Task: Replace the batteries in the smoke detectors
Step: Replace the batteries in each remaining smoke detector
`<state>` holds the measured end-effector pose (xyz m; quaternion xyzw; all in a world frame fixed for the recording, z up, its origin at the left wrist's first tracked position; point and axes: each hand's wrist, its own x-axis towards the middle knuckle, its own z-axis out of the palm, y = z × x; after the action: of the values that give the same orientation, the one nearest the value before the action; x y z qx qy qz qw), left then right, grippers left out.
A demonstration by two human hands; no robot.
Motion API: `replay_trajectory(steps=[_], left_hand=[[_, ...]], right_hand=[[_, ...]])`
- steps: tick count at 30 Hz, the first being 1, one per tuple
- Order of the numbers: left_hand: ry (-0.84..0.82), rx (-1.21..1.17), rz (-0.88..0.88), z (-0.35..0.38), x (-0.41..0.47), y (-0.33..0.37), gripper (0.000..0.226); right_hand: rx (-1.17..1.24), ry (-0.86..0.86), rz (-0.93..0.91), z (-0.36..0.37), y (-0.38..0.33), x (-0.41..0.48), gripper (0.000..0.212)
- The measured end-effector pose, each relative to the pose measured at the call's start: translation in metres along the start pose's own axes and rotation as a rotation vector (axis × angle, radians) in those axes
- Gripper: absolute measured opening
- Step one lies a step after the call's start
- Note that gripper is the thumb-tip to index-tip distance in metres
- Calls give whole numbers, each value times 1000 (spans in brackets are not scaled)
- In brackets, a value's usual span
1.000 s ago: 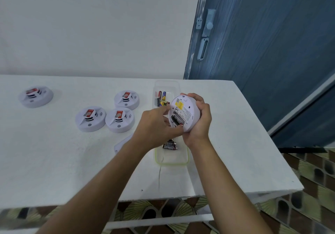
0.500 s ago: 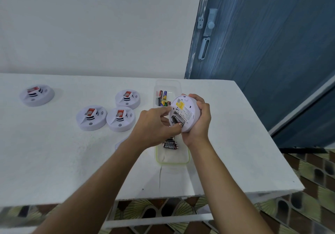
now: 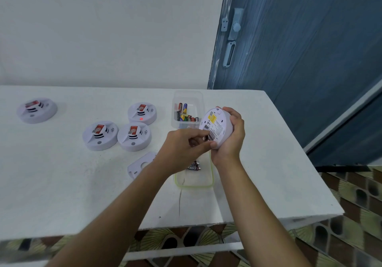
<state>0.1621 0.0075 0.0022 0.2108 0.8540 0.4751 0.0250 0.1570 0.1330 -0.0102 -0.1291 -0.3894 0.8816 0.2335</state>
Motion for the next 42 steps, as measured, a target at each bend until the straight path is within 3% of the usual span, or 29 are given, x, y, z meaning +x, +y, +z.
replay_trajectory(steps=[7, 14, 17, 20, 23, 28, 31, 42], left_hand=[[-49, -347, -249, 6, 12, 3, 10], [-88, -566, -399, 12, 22, -1, 37], [-134, -637, -476, 11, 28, -1, 31], [-58, -451, -394, 5, 40, -18, 17], [34, 57, -219, -2, 50, -34, 18], [-42, 418, -50, 10, 56, -50, 26], [-64, 507, -55, 16, 57, -55, 22], [-64, 473, 26, 15, 52, -60, 24]], right_hand=[[-86, -2, -54, -13, -3, 7, 23], [-164, -42, -100, -20, -4, 12, 26], [-173, -45, -119, -21, -5, 17, 26], [-177, -24, -135, -23, -7, 22, 26], [-180, -4, -131, -26, -9, 26, 25], [-177, 9, -114, -31, -8, 31, 25], [-174, 19, -108, -31, -5, 33, 24], [-125, 19, -50, -24, 2, 40, 25]])
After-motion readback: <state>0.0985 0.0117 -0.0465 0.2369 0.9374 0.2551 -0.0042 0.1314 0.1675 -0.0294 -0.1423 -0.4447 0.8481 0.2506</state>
